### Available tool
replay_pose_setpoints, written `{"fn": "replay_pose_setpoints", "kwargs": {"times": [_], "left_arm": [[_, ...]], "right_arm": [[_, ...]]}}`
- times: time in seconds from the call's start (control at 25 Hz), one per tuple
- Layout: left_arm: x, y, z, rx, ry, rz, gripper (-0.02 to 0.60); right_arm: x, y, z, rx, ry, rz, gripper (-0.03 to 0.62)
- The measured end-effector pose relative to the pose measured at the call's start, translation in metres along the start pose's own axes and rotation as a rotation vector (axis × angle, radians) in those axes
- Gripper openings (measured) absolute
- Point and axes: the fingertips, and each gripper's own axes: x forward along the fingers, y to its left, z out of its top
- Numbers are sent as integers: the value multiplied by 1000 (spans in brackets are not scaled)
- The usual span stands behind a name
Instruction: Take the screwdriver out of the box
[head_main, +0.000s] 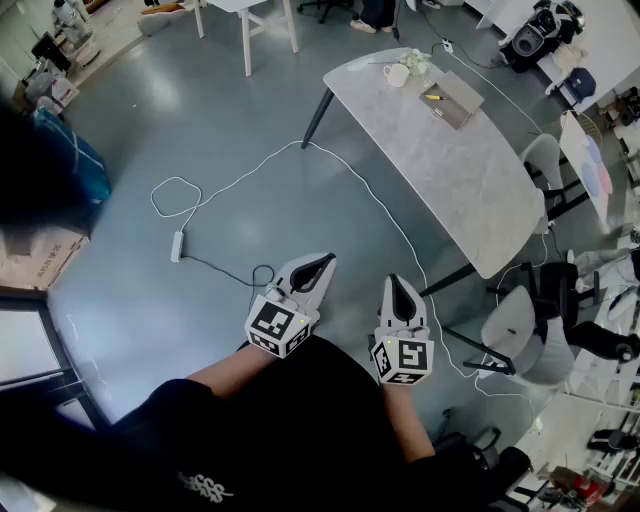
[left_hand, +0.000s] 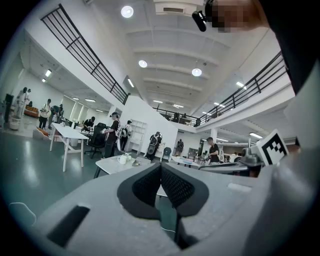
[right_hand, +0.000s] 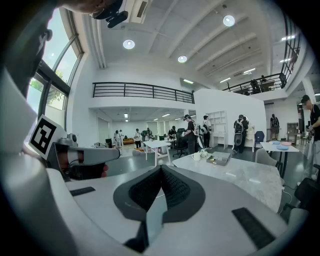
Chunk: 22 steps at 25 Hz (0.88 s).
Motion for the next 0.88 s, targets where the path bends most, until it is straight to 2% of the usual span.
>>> {"fn": "replay_pose_setpoints", "kwargs": {"times": [0.28,0.6,0.88], "left_arm": [[-2,68,22,-7,-9,24,15],[-1,146,44,-20,-30,30,15],[-9,203,44,-38,-31,76,15]], "right_arm": [[53,20,14,62,0,-36,12],[109,44,22,32,22,-63,12],[151,80,4,23,110,18,13]]}}
